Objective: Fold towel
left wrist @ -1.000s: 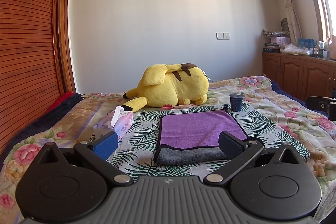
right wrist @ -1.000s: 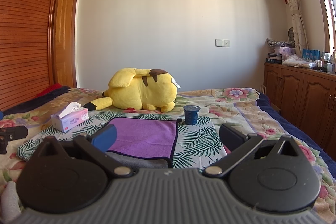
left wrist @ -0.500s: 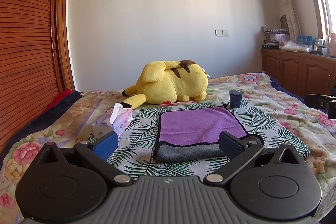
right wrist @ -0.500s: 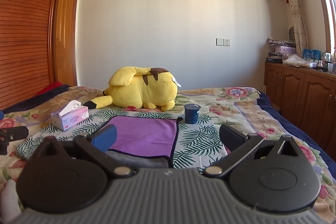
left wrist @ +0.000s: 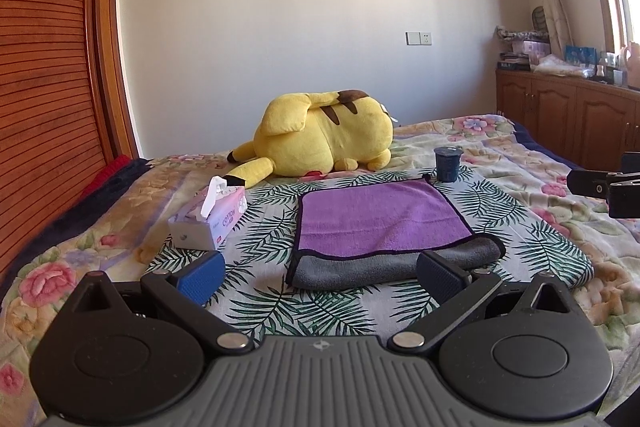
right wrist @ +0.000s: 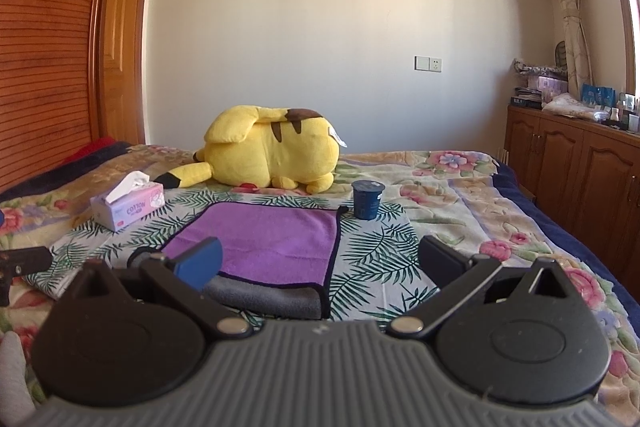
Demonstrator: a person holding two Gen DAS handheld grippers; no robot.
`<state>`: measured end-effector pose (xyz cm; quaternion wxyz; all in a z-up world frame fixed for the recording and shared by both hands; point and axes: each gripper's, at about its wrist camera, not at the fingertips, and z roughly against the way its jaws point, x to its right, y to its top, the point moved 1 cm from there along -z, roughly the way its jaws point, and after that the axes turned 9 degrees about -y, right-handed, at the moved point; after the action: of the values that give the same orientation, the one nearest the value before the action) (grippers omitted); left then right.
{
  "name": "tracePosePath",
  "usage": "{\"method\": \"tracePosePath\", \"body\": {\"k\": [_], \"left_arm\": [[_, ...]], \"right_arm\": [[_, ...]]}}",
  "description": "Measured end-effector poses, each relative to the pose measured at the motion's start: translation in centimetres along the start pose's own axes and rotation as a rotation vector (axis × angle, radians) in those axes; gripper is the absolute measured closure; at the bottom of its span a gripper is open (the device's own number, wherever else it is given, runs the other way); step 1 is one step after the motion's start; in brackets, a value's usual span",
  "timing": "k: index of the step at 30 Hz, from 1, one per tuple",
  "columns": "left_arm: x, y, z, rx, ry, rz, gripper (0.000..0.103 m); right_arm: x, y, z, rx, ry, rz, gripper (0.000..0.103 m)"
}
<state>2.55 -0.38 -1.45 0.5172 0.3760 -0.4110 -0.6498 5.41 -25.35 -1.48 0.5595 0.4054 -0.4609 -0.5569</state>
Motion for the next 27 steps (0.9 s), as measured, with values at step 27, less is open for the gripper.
{"method": "tracePosePath", "body": {"k": [27], "left_arm": [[-2.1,1.6,-4.6,-0.063,-0.050,0.026,0.016]], "right_arm": [[-1.6,-0.2,-5.6,-0.096,0.069,0.047,0.000]]}}
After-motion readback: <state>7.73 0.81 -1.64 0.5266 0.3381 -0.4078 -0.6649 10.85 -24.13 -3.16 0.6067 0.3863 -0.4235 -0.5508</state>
